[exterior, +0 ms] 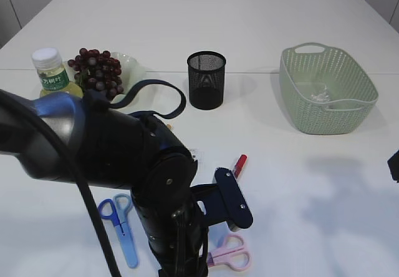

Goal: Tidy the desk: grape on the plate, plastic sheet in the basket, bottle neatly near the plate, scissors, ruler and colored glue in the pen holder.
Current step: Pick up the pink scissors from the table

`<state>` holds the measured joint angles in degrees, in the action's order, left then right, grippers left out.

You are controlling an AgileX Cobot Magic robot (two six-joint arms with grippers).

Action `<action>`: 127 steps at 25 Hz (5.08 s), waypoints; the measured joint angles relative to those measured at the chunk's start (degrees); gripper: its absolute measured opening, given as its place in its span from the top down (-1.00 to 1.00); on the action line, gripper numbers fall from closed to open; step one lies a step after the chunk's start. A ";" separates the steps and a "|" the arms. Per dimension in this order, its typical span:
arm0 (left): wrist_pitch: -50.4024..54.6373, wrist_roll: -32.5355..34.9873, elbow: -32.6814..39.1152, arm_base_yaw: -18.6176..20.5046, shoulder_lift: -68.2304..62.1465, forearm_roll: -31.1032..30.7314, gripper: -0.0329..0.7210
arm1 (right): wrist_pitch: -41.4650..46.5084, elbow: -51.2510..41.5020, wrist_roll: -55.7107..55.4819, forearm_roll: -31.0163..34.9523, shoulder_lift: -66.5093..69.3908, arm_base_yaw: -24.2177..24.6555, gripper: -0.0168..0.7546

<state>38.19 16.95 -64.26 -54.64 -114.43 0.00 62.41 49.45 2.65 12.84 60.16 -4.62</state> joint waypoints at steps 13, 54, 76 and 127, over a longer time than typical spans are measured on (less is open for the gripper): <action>0.00 0.00 0.00 0.24 -0.14 0.00 -0.25 | 0.00 0.00 0.00 0.00 0.00 0.00 -0.53; 0.00 -0.02 -0.40 0.69 -1.51 0.00 0.46 | 0.00 0.00 0.10 0.00 0.00 0.00 -0.53; 2.85 -0.12 -0.74 0.69 -1.56 11.74 0.51 | 0.00 0.00 0.10 1.06 0.00 0.00 -0.53; 4.63 -2.73 -5.17 0.58 -3.97 3.12 0.28 | -0.11 0.00 0.10 1.31 0.00 0.00 -0.53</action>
<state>42.81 14.23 -69.43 -54.06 -118.39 3.12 62.31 49.45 2.75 14.15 60.16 -4.62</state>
